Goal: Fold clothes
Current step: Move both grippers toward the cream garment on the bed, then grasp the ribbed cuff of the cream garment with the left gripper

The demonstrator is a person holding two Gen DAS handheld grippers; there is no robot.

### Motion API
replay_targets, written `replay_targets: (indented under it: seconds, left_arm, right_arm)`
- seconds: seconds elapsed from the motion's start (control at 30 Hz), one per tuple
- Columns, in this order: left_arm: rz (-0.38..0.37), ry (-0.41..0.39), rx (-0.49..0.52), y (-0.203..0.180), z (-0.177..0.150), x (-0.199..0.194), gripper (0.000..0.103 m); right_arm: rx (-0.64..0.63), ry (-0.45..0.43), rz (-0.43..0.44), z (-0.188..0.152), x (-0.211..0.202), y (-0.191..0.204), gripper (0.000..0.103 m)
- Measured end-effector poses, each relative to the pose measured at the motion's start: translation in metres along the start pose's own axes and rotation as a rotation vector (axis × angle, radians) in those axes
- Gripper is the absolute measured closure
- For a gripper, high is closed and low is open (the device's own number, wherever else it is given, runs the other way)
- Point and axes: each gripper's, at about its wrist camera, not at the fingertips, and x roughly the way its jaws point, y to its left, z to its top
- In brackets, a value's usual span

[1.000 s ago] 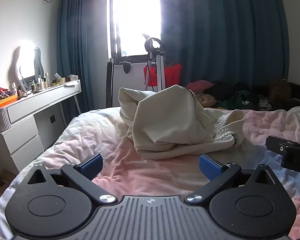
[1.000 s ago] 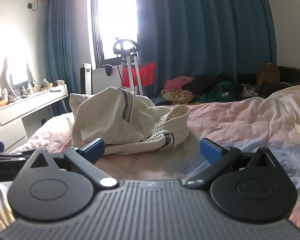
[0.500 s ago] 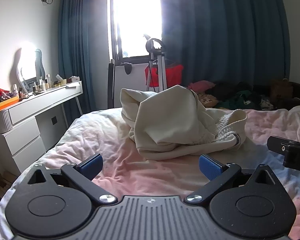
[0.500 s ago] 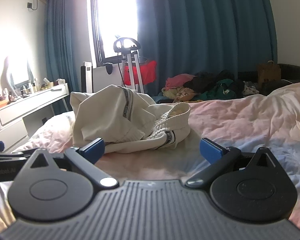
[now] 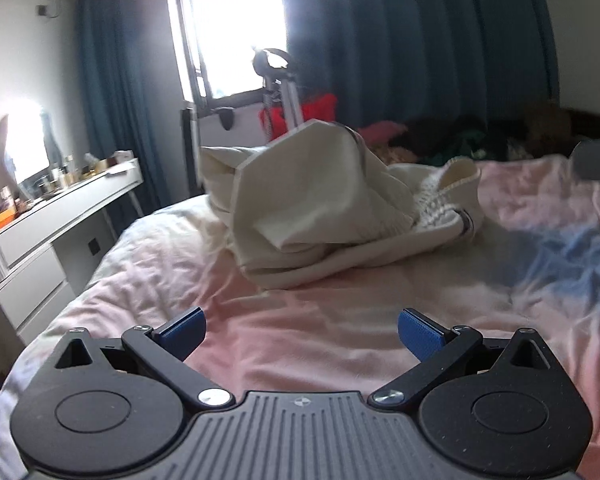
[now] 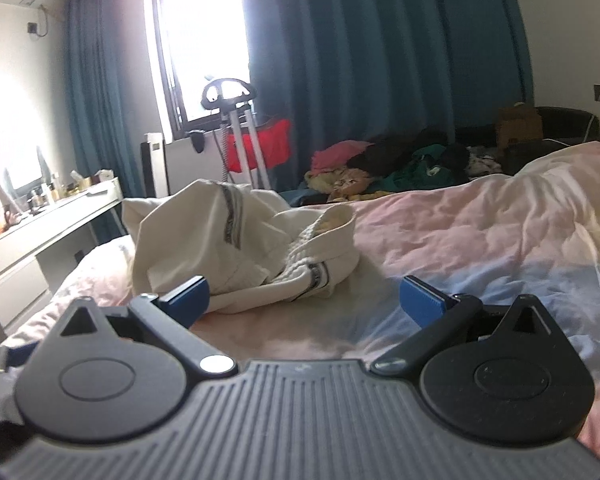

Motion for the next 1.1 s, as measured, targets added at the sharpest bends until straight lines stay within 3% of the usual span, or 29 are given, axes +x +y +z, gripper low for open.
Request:
replay_targets:
  seconds: [0.3,0.37,0.53,0.73,0.87,0.97,1.03,1.1]
  left_arm:
    - [-0.039,-0.026,-0.082,-0.038,0.051,0.096,0.005]
    - [-0.046,-0.044,-0.022,-0.058,0.059,0.121,0.015]
    - [0.02,-0.14,0.218,-0.103,0.06,0.174,0.021]
    - [0.109,-0.118,0.518,-0.13,0.046,0.218,0.02]
    - [0.149,-0.125,0.63,-0.129,0.055,0.227,0.017]
    - [0.288,-0.202,0.616,-0.12,0.07,0.226,0.014]
    - [0.4,-0.263,0.536,-0.107,0.081,0.22,0.013]
    - [0.434,-0.275,0.439,-0.092,0.092,0.218,0.012]
  right_arm:
    - [0.055,-0.023,-0.032,0.003,0.011,-0.028,0.0]
    - [0.086,-0.013,-0.035,0.002,0.017,-0.038,0.0]
    - [0.179,0.062,-0.039,-0.01,0.044,-0.061,0.0]
    - [0.26,0.134,-0.035,-0.028,0.083,-0.069,0.0]
    - [0.285,0.156,-0.048,-0.041,0.103,-0.075,0.0]
    - [0.284,0.159,-0.04,-0.051,0.116,-0.075,0.0]
    - [0.281,0.16,-0.038,-0.054,0.122,-0.075,0.0]
    - [0.305,0.152,-0.033,-0.054,0.122,-0.076,0.0]
